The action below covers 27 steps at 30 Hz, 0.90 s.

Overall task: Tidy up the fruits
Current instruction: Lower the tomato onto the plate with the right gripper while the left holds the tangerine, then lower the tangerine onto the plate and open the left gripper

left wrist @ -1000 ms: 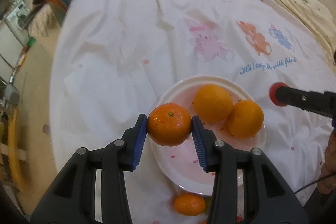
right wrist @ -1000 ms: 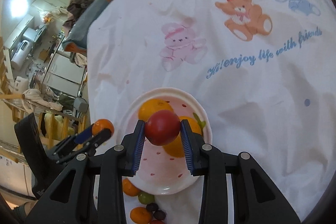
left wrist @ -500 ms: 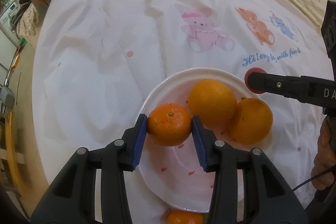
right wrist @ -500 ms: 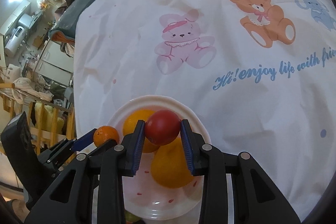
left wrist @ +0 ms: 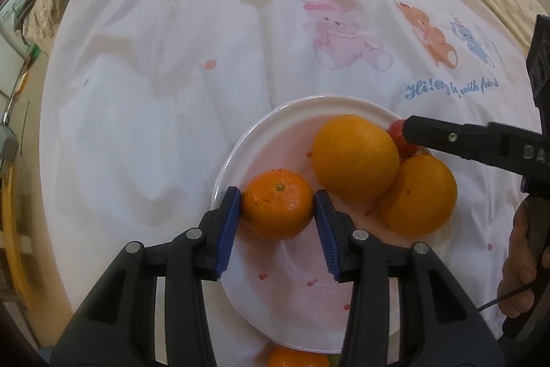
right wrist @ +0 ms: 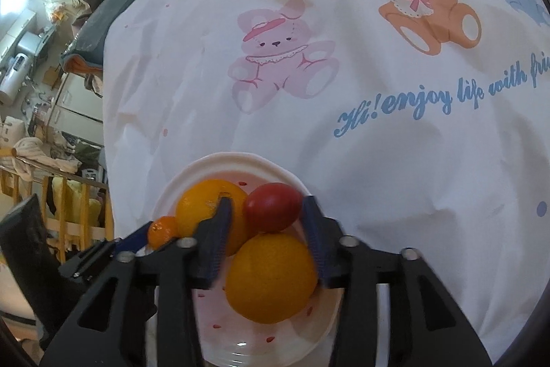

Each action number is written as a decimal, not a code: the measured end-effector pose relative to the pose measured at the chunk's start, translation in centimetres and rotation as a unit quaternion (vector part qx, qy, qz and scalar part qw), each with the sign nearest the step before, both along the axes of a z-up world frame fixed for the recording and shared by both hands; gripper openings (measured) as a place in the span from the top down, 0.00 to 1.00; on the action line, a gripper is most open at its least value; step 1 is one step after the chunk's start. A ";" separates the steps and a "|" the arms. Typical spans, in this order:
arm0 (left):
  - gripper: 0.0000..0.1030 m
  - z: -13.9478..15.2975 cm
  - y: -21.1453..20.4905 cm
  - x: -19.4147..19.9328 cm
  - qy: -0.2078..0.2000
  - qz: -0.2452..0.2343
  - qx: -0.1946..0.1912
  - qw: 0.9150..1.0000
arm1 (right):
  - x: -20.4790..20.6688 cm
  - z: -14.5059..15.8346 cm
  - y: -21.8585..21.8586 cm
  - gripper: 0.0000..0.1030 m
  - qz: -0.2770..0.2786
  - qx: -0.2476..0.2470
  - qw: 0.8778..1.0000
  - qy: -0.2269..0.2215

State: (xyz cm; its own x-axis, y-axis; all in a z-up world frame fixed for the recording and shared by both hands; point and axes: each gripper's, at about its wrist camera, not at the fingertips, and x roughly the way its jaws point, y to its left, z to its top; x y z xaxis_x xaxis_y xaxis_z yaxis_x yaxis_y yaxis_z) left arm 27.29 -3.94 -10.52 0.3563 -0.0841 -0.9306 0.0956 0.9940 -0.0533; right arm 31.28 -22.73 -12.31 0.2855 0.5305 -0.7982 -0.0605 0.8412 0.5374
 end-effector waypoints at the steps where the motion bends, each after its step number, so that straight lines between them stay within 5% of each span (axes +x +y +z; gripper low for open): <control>1: 0.62 0.1 0.1 0.0 -0.003 0.001 -0.001 1.000 | -0.1 0.1 0.0 0.43 -0.003 -0.001 1.000 -0.002; 9: 0.57 0.0 0.0 0.1 0.009 -0.003 -0.011 1.000 | -0.3 2.0 0.1 0.33 -0.004 -0.005 0.999 -0.034; 11: 0.28 0.3 0.0 0.0 0.003 -0.005 -0.023 1.000 | -0.4 2.5 0.3 0.30 -0.003 -0.011 0.999 -0.043; 13: 0.17 1.1 -0.3 -0.3 -0.019 -0.008 -0.014 1.000 | -0.6 3.0 0.5 0.30 0.002 -0.018 0.999 -0.051; 27: 0.17 4.6 0.3 -2.0 -0.088 0.005 -0.003 0.996 | -4.2 6.6 0.0 0.30 0.003 -0.021 0.997 -0.077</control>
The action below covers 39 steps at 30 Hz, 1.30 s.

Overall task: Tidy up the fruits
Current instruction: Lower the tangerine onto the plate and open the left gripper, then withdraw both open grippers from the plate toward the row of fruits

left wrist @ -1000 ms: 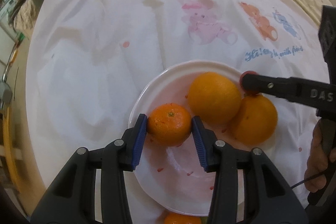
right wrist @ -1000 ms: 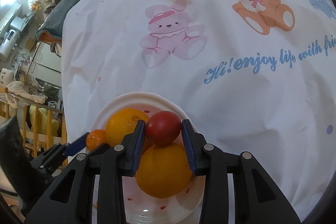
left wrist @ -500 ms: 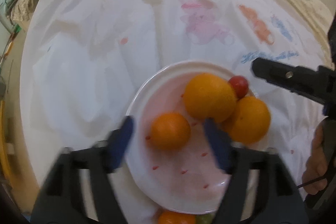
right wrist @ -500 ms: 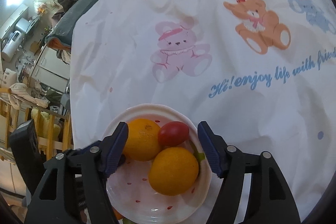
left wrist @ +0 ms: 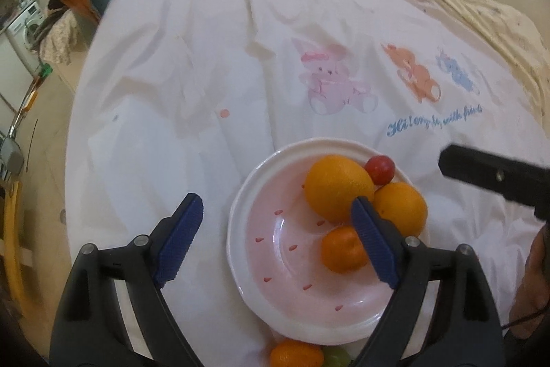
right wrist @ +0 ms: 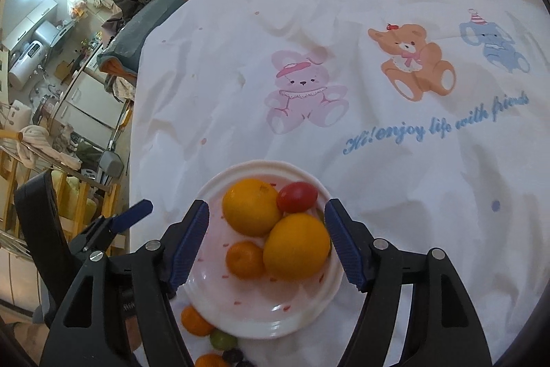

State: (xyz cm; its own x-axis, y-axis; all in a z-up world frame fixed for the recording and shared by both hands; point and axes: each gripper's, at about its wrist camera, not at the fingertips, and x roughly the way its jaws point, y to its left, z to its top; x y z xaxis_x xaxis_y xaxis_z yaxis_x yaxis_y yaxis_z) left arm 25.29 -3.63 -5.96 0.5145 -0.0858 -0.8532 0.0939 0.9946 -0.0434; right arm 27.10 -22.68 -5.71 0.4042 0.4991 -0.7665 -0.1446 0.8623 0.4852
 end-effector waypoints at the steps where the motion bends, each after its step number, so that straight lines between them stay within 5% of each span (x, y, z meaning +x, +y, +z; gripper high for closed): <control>1: 0.17 0.3 0.1 -0.2 -0.004 0.002 -0.001 1.000 | -0.3 0.2 0.0 0.30 0.000 0.003 1.000 -0.001; 7: 0.17 3.1 2.0 -2.3 -0.033 0.029 -0.015 0.999 | -2.5 2.1 0.2 0.29 0.003 -0.004 1.000 -0.028; 23: 0.17 6.7 2.5 -9.0 -0.033 0.025 -0.043 0.998 | -9.4 3.8 -0.8 0.28 0.003 -0.008 0.999 -0.046; 39: 0.17 6.0 2.2 -13.2 -0.013 0.024 -0.027 0.999 | -13.7 2.0 -1.7 0.27 -0.009 0.001 1.000 -0.010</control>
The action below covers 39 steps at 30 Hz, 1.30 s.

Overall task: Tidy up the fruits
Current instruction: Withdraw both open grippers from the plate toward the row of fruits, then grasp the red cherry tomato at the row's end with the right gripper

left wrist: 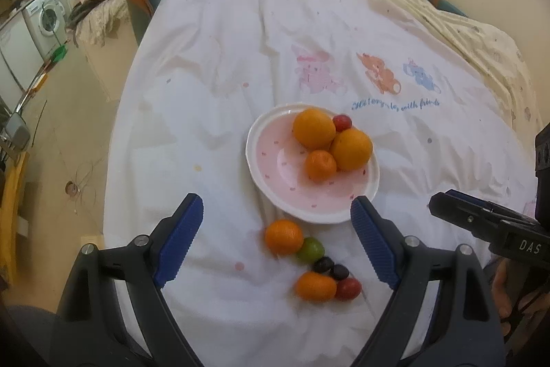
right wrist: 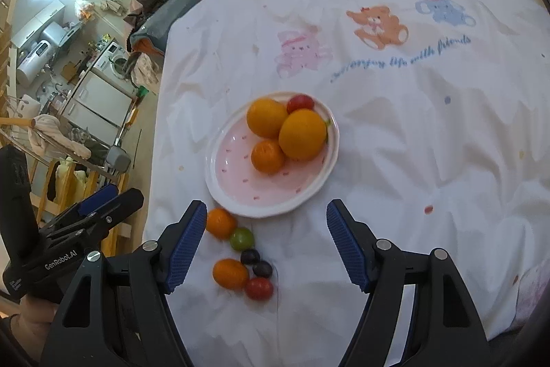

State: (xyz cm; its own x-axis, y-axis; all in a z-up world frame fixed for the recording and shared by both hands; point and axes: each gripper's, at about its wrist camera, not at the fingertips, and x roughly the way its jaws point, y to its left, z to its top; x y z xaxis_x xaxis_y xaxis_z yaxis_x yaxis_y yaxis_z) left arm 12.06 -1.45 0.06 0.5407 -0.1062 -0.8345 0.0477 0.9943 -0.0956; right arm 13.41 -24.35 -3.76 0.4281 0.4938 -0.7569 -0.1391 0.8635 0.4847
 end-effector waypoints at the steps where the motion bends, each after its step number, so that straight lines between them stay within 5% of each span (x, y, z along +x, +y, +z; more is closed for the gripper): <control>1: 0.17 -0.2 0.0 -0.1 0.002 0.002 0.000 1.000 | 0.0 -0.2 0.0 0.27 0.001 0.001 1.000 0.005; 20: 0.17 -3.8 3.4 0.8 0.046 0.082 0.003 0.996 | 0.5 -5.5 0.5 0.27 -0.012 0.023 0.994 0.109; 27: 0.17 -4.3 3.7 1.2 0.064 0.089 -0.009 0.994 | 0.1 -8.2 4.7 0.28 0.077 -0.014 0.985 0.151; 29: 0.17 -4.4 3.7 1.3 0.068 0.088 -0.013 0.994 | -0.5 -8.9 6.2 0.34 0.124 -0.029 0.979 0.161; 39: 0.17 -4.2 3.6 1.0 0.072 0.082 -0.024 0.994 | -3.1 -9.5 10.9 0.48 0.244 -0.131 0.955 0.104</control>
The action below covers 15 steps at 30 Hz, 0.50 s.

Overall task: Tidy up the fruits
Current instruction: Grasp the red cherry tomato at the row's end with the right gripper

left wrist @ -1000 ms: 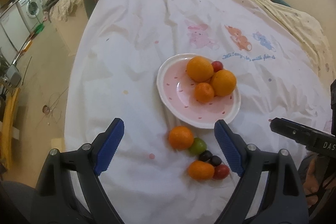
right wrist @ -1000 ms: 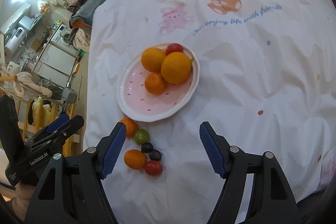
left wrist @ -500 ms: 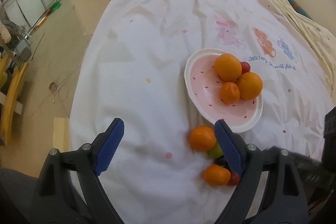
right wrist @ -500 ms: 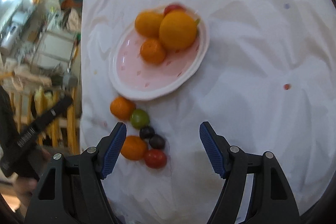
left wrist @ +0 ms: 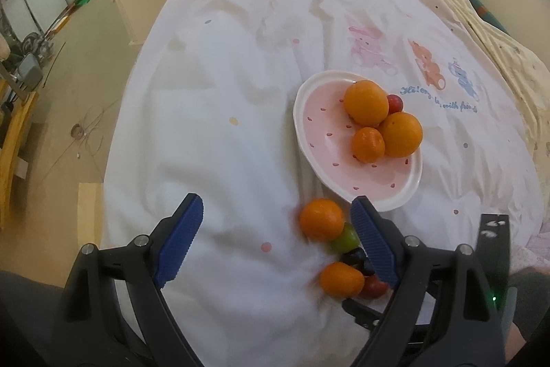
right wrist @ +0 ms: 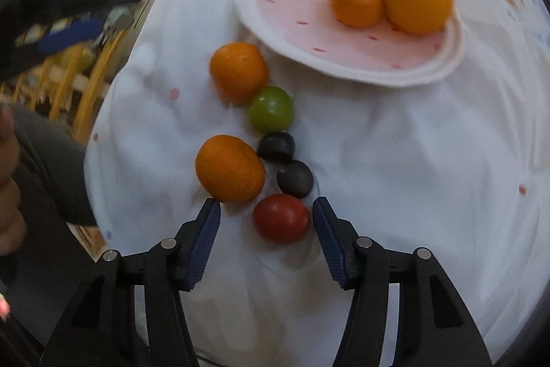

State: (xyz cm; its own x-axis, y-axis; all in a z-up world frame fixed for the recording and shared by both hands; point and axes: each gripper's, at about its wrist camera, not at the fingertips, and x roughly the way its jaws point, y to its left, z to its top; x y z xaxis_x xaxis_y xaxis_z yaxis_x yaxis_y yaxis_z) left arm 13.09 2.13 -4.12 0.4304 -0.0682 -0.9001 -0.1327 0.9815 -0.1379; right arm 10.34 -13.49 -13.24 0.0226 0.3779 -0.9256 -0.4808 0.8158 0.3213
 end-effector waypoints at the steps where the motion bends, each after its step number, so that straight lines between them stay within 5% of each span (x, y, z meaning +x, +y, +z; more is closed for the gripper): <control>1: 0.17 0.0 0.0 0.0 0.000 0.000 0.000 1.000 | -0.2 -0.1 0.4 0.49 0.011 -0.009 1.000 -0.007; 6: 0.17 0.0 0.1 0.0 0.002 0.002 0.002 1.000 | -0.7 0.0 0.5 0.67 0.026 -0.027 0.999 -0.020; 15: 0.17 -0.2 0.2 -0.2 0.008 0.001 0.002 1.000 | -0.2 5.3 -3.8 0.67 -0.007 0.029 0.999 -0.039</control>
State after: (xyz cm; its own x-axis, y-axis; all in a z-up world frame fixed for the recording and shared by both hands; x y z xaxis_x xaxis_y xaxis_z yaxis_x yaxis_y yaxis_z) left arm 12.91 2.33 -4.34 0.4166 -0.0635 -0.9069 -0.1367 0.9818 -0.1316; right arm 10.10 -17.24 -7.90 0.1006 0.4293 -0.8975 -0.4944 0.8044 0.3294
